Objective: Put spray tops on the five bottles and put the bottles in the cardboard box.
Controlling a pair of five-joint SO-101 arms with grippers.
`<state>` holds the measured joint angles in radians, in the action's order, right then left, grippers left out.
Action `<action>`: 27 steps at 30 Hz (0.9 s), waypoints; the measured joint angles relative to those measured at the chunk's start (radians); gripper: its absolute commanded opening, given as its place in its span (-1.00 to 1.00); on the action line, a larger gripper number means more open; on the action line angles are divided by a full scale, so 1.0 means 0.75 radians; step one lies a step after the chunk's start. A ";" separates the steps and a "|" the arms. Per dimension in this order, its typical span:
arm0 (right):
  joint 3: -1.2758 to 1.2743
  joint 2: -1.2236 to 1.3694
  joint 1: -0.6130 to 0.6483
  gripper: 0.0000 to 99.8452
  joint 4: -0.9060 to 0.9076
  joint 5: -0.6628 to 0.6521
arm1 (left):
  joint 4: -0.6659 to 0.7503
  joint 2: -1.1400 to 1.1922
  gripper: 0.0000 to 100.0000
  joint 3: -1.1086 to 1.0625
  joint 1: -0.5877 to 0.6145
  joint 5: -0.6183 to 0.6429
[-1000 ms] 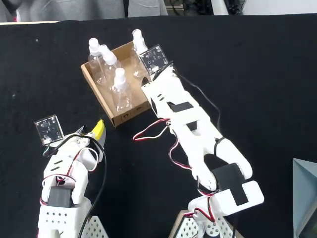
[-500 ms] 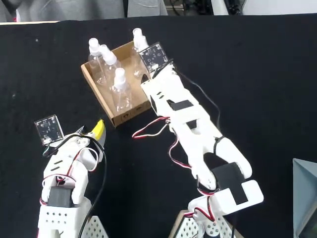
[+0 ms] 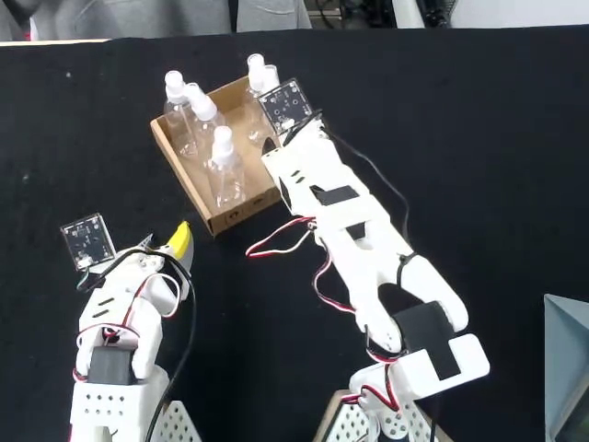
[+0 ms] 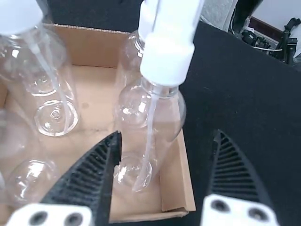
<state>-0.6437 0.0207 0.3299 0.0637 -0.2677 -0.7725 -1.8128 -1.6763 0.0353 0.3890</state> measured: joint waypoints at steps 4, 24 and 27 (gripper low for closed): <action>0.000 0.000 0.000 -0.50 0.000 0.000 | 0.000 0.000 -0.63 0.000 0.000 0.000; 0.000 -0.065 0.059 -0.50 0.174 0.000 | 0.000 0.000 -0.63 0.000 0.000 0.000; 0.000 -0.076 0.061 -0.50 0.174 0.000 | 0.000 0.000 -0.63 0.000 0.000 0.000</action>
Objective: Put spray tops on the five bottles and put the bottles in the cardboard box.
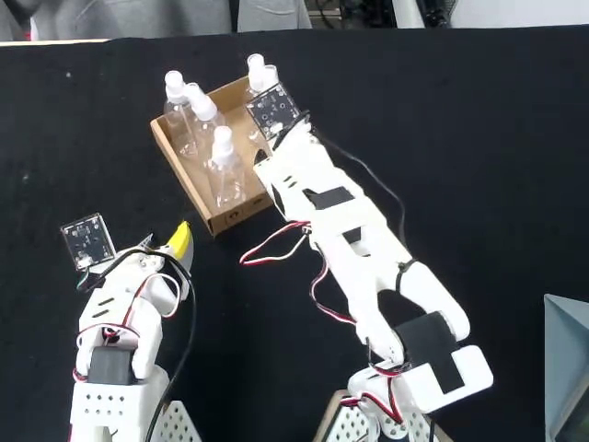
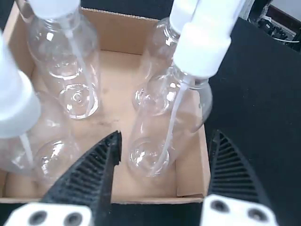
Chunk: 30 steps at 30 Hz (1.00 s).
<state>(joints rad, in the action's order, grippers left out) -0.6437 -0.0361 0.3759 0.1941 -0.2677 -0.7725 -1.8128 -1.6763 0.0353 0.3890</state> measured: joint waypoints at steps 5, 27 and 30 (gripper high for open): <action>0.000 0.000 -0.002 -0.50 0.000 0.000 | 0.000 0.000 -0.63 0.000 0.000 0.000; 0.051 0.000 0.000 -0.49 0.000 0.131 | 0.000 0.000 -0.63 0.000 0.000 0.000; 0.051 0.000 0.000 -0.49 0.000 0.131 | 0.000 0.000 -0.63 0.000 0.000 0.000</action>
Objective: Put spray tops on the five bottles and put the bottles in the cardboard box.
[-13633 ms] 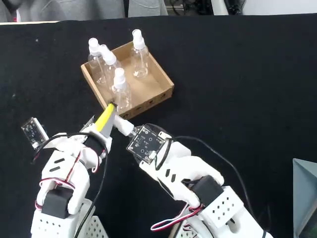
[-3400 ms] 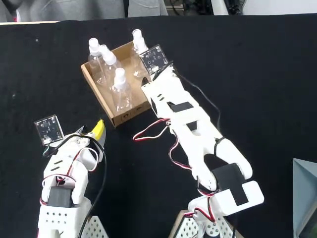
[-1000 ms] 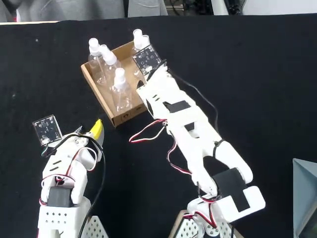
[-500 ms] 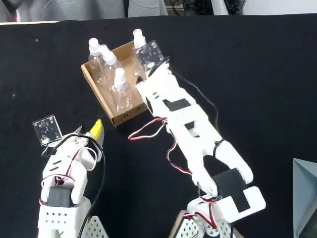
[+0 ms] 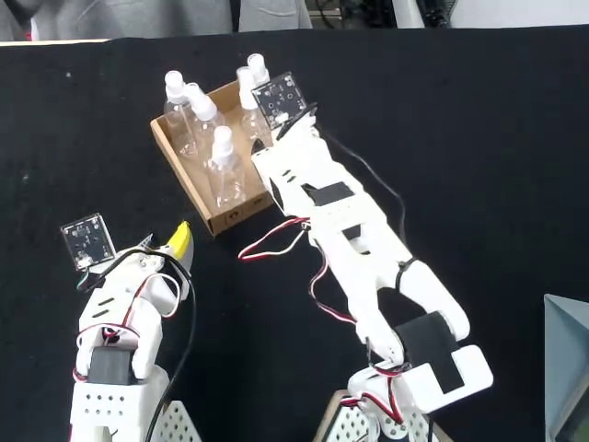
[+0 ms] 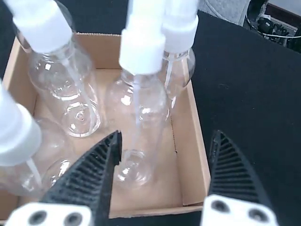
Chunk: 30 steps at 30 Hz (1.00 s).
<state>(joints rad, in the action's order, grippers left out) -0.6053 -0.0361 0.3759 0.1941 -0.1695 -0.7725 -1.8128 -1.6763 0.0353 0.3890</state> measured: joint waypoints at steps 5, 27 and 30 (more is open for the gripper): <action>0.000 0.000 0.000 -0.49 0.000 0.000 | 0.000 0.000 -0.63 0.000 0.000 0.000; -0.256 -0.413 0.002 -0.61 0.108 0.000 | 0.000 0.000 -0.63 0.000 0.000 0.000; -0.346 -0.511 0.002 -0.82 0.108 0.000 | 0.000 0.000 -0.63 0.000 0.000 0.000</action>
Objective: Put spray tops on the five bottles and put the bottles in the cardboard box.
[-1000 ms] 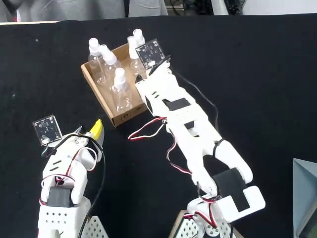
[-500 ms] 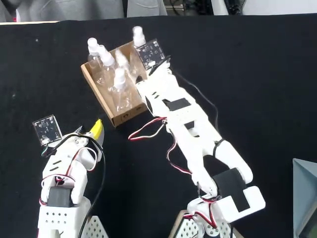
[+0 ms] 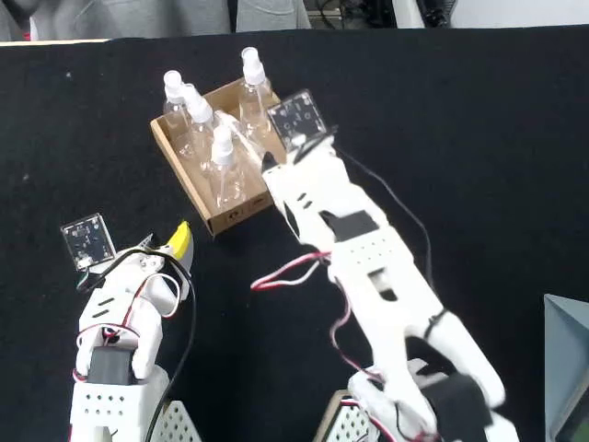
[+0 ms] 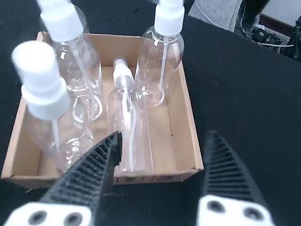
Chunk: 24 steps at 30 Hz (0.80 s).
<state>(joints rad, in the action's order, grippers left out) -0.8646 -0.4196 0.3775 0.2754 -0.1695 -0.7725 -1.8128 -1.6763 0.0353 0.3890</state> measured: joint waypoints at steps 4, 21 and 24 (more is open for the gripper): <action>-0.115 -0.139 0.000 -0.95 0.000 0.000 | 0.000 0.000 -0.63 0.000 0.000 0.000; -0.554 -0.720 0.000 -0.95 0.000 0.000 | 0.000 0.000 -0.63 0.000 0.000 0.000; -0.628 -0.814 0.002 -0.95 0.000 0.000 | 0.000 0.000 -0.63 0.000 0.000 0.000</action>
<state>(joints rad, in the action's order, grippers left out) -1.3357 -1.0303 0.3790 0.2754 -0.1695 -0.7725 -1.8128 -1.6763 0.0353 0.3890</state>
